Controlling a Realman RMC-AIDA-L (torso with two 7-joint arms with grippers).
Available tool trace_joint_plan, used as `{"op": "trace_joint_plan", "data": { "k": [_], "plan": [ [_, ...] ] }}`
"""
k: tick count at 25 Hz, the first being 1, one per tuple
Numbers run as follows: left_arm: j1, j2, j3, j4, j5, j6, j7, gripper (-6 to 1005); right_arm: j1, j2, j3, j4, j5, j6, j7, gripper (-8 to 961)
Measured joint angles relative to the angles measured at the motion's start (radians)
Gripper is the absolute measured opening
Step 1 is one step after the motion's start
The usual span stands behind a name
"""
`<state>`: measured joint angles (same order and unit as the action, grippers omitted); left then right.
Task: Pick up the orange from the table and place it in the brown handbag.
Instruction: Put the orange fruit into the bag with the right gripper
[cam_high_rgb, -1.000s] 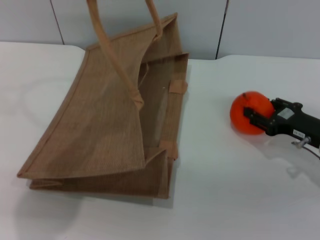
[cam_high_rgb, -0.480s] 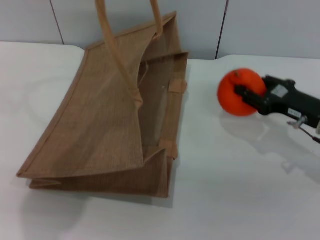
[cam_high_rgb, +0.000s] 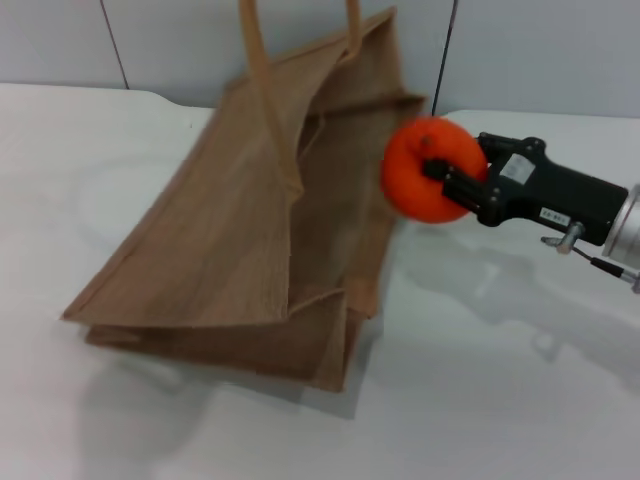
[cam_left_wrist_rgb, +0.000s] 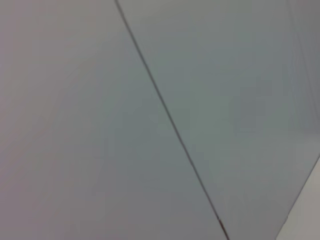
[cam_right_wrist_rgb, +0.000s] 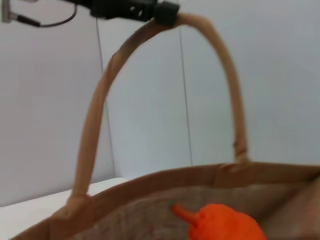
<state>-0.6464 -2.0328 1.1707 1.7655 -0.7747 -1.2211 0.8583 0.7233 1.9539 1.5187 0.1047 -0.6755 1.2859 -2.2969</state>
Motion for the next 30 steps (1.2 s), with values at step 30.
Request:
{"op": "trace_joint_plan", "data": {
  "k": [30],
  "plan": [
    [-0.012, -0.004, 0.104, 0.054, -0.051, 0.017, -0.037, 117, 0.097, 0.064, 0.007, 0.036, -0.091, -0.176, -0.073, 173]
  ]
}}
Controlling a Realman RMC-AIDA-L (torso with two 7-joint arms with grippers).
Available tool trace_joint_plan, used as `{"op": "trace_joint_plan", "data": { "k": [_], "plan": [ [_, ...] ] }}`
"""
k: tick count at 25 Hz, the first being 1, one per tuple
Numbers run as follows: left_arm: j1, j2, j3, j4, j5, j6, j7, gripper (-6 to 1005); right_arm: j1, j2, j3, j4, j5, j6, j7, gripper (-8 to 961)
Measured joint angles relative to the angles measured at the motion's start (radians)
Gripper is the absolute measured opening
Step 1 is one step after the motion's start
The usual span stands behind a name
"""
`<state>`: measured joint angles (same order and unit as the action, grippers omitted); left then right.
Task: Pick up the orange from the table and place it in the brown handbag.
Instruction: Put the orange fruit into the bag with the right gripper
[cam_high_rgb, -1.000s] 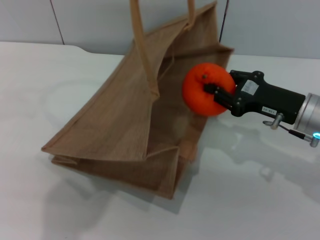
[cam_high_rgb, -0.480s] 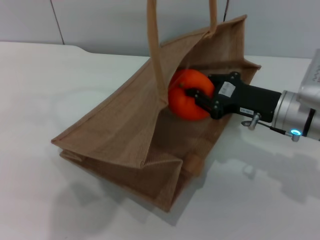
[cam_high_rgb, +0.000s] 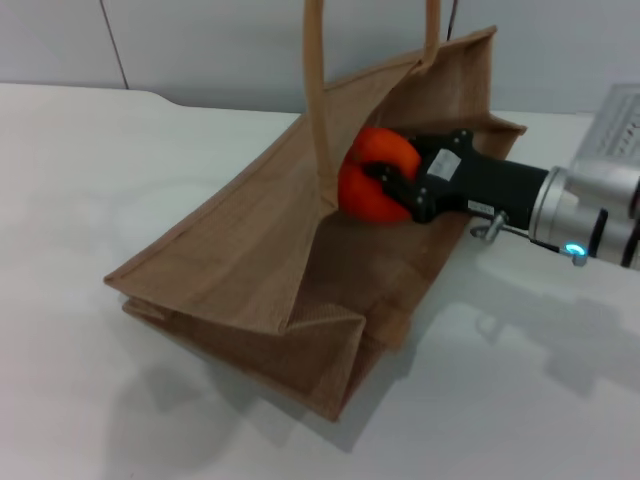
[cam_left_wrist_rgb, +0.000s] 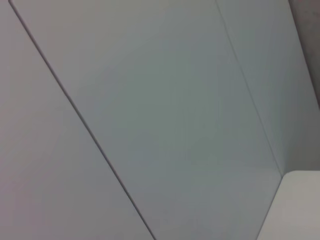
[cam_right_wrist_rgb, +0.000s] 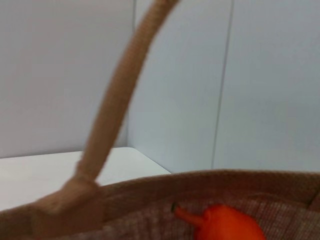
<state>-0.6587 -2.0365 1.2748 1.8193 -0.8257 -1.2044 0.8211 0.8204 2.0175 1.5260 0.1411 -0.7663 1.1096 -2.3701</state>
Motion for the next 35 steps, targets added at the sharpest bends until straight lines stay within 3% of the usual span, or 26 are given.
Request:
{"op": "trace_joint_plan", "data": {
  "k": [5, 11, 19, 35],
  "plan": [
    [0.0, 0.001, 0.001, -0.001, -0.001, 0.008, 0.0, 117, 0.019, 0.002, 0.001, 0.004, 0.001, -0.034, 0.031, 322],
    [0.003, 0.001, 0.002, -0.005, -0.001, 0.015, 0.001, 117, 0.022, 0.003, 0.002, 0.003, 0.002, -0.038, 0.036, 574],
    [0.011, 0.0, -0.001, -0.007, 0.003, 0.025, 0.0, 117, 0.015, 0.003, 0.007, 0.003, 0.004, -0.055, 0.051, 803],
    [0.017, 0.001, 0.001, -0.005, -0.012, 0.041, -0.001, 117, 0.025, 0.004, 0.015, 0.008, 0.004, -0.064, 0.055, 829]
  ]
}}
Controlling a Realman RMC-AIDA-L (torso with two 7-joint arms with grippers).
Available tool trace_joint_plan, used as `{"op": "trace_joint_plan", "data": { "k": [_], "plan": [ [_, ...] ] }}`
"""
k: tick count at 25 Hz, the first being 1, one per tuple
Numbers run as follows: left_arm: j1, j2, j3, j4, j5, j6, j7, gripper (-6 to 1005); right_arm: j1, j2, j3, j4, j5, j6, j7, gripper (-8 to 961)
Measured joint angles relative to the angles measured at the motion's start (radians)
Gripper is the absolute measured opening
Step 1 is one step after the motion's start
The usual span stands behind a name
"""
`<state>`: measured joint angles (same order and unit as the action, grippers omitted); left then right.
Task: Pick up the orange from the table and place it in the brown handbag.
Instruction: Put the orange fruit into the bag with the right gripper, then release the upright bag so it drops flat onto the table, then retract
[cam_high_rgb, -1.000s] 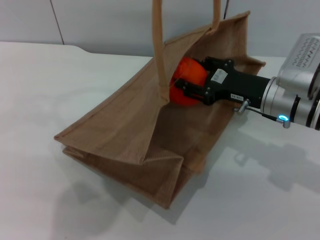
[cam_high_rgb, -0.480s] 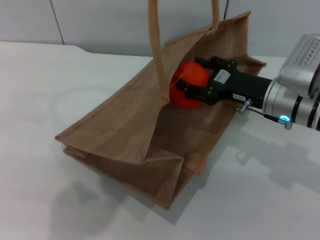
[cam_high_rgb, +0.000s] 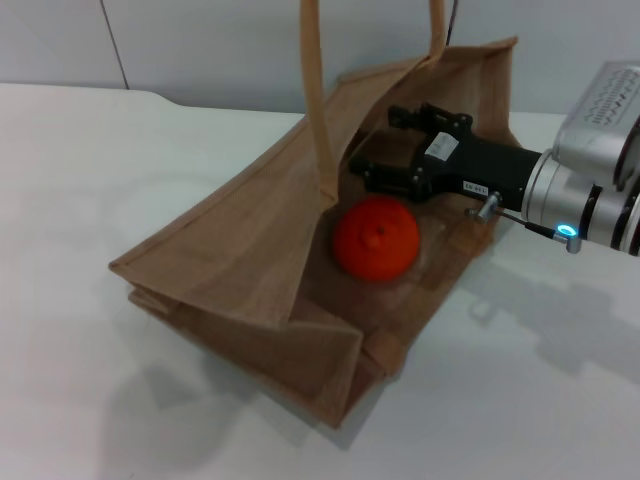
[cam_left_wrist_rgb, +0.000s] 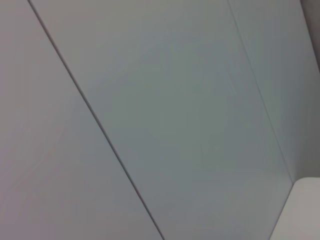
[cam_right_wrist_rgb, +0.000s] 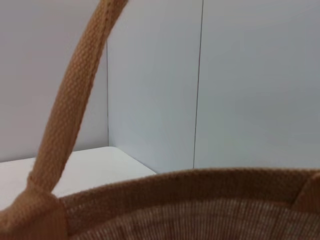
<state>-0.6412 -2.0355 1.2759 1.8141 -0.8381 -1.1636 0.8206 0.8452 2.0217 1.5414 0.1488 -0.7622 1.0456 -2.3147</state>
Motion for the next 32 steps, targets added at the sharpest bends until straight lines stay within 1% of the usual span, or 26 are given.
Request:
{"op": "trace_joint_plan", "data": {
  "k": [7, 11, 13, 15, 18, 21, 24, 29, 31, 32],
  "plan": [
    [0.008, 0.0, -0.005, 0.002, 0.001, 0.0, 0.0, 117, 0.0, 0.0, 0.002, 0.0, 0.0, -0.015, 0.003, 861],
    [0.05, 0.001, -0.019, 0.004, 0.009, 0.025, 0.001, 117, -0.019, -0.005, 0.016, -0.005, 0.0, -0.031, 0.005, 879],
    [0.076, 0.001, -0.033, 0.0, 0.007, 0.042, 0.006, 117, -0.043, -0.013, 0.052, -0.004, 0.0, -0.03, 0.005, 879],
    [0.101, 0.001, -0.048, -0.004, 0.002, 0.06, 0.02, 117, -0.08, -0.026, 0.095, 0.009, 0.0, -0.022, 0.009, 879],
    [0.109, 0.001, -0.048, -0.004, 0.001, 0.066, 0.032, 117, -0.123, -0.048, 0.132, 0.03, 0.0, -0.011, 0.026, 878],
    [0.121, 0.0, -0.047, -0.005, 0.0, 0.086, 0.036, 117, -0.141, -0.062, 0.146, 0.036, 0.0, -0.008, 0.04, 878],
    [0.136, -0.001, -0.043, -0.016, 0.0, 0.112, 0.035, 177, -0.146, -0.069, 0.156, 0.033, 0.0, -0.012, 0.044, 878],
    [0.16, -0.002, -0.043, -0.068, -0.02, 0.167, 0.009, 389, -0.17, -0.078, 0.186, 0.037, -0.002, -0.016, 0.044, 877],
    [0.173, -0.001, -0.043, -0.096, -0.037, 0.191, 0.021, 474, -0.184, -0.083, 0.208, 0.038, -0.003, -0.016, 0.042, 877],
    [0.181, -0.001, -0.042, -0.111, -0.047, 0.204, 0.03, 517, -0.199, -0.089, 0.23, 0.038, -0.002, -0.013, 0.04, 877]
  ]
}}
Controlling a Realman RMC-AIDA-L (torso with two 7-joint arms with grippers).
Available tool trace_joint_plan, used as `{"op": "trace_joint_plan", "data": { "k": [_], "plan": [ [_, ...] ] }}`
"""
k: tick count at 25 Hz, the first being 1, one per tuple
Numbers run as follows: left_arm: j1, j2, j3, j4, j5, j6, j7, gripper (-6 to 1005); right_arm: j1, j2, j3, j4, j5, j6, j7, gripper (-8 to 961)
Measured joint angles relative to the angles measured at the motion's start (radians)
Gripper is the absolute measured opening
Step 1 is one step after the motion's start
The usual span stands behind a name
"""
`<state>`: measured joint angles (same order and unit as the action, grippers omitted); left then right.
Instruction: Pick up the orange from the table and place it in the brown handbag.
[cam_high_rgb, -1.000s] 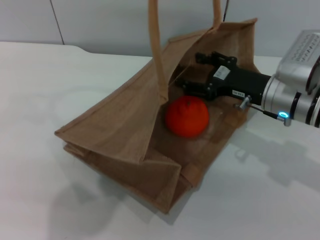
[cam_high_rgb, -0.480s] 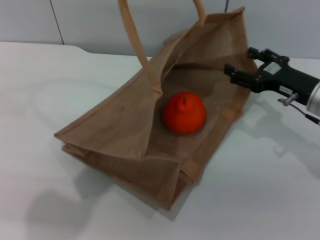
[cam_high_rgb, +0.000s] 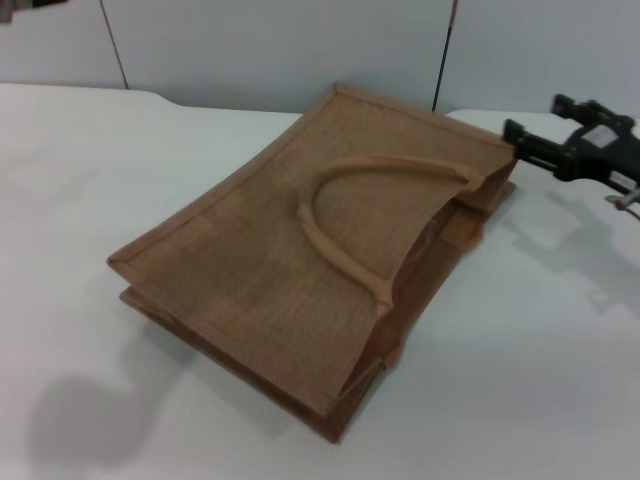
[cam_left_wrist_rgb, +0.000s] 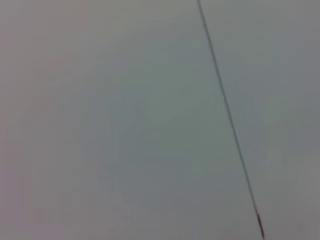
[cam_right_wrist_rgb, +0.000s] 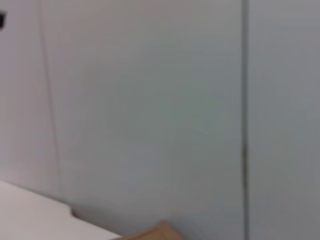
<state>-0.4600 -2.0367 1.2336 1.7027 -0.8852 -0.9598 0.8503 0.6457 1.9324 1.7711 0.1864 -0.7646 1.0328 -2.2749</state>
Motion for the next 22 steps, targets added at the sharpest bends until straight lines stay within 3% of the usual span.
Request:
{"op": "trace_joint_plan", "data": {
  "k": [3, 7, 10, 15, 16, 17, 21, 22],
  "plan": [
    [0.022, 0.0, 0.001, -0.044, -0.036, 0.038, 0.015, 645, -0.016, -0.005, 0.026, 0.001, 0.001, 0.004, -0.002, 876],
    [0.067, -0.001, -0.002, -0.138, -0.164, 0.122, 0.116, 721, -0.051, -0.002, 0.1, 0.014, 0.001, 0.008, -0.02, 876],
    [0.112, -0.002, 0.0, -0.195, -0.308, 0.21, 0.255, 778, -0.078, 0.021, 0.19, 0.021, 0.002, 0.016, -0.084, 875],
    [0.158, -0.004, -0.002, -0.317, -0.586, 0.289, 0.517, 854, -0.121, 0.087, 0.383, 0.027, 0.002, 0.027, -0.268, 874],
    [0.165, -0.004, -0.002, -0.374, -0.714, 0.302, 0.645, 854, -0.124, 0.092, 0.411, 0.02, 0.002, 0.03, -0.289, 873],
    [0.165, -0.004, -0.002, -0.374, -0.714, 0.302, 0.645, 855, -0.127, 0.093, 0.447, 0.007, 0.003, 0.035, -0.304, 873],
    [0.169, -0.005, 0.004, -0.528, -1.006, 0.31, 0.969, 847, -0.127, 0.092, 0.548, -0.058, 0.002, 0.075, -0.341, 870],
    [0.169, -0.005, 0.004, -0.528, -1.006, 0.31, 0.969, 847, -0.128, 0.092, 0.576, -0.08, 0.002, 0.088, -0.374, 870]
  ]
}}
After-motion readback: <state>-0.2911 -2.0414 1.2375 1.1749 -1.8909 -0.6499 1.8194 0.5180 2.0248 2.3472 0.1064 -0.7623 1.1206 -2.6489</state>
